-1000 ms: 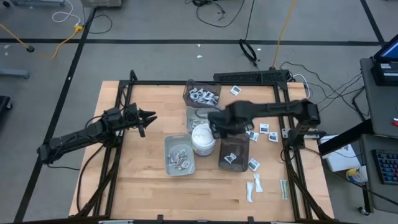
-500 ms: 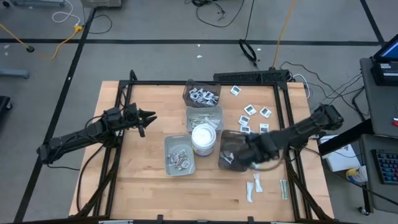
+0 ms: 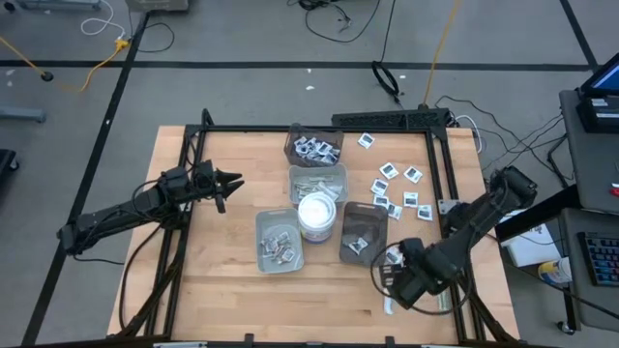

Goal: Pick & Place First Aid Supplies
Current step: Put the bandage into the top gray bin

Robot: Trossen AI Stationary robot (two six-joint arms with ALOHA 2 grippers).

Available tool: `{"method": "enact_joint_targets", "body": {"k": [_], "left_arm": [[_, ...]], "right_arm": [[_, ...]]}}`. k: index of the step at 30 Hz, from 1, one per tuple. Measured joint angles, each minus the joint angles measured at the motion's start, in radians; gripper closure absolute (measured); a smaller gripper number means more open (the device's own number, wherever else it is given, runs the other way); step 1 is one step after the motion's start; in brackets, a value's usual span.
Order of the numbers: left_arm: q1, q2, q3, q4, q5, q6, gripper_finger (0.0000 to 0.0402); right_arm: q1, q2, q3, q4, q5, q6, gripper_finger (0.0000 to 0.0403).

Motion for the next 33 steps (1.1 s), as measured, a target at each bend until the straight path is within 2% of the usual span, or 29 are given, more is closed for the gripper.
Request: {"method": "enact_joint_targets", "body": {"k": [15,22,26,33], "left_arm": [[0.000,0.000,0.000,-0.001,0.000,0.000,0.0273],[0.000,0.000,0.000,0.000,0.000,0.000,0.0273],[0.000,0.000,0.000,0.000,0.000,0.000,0.0273],[0.000,0.000,0.000,0.000,0.000,0.000,0.0273]], "right_arm": [[0.063,0.026,-0.411,0.509,-0.048,0.041,0.0200],[0.064,0.023,-0.518,0.596,-0.074,0.034,0.0209],[0.063,0.023,-0.520,0.598,-0.087,0.012,0.0255],[0.061,0.023,-0.522,0.628,-0.097,-0.012,0.0388]]}}
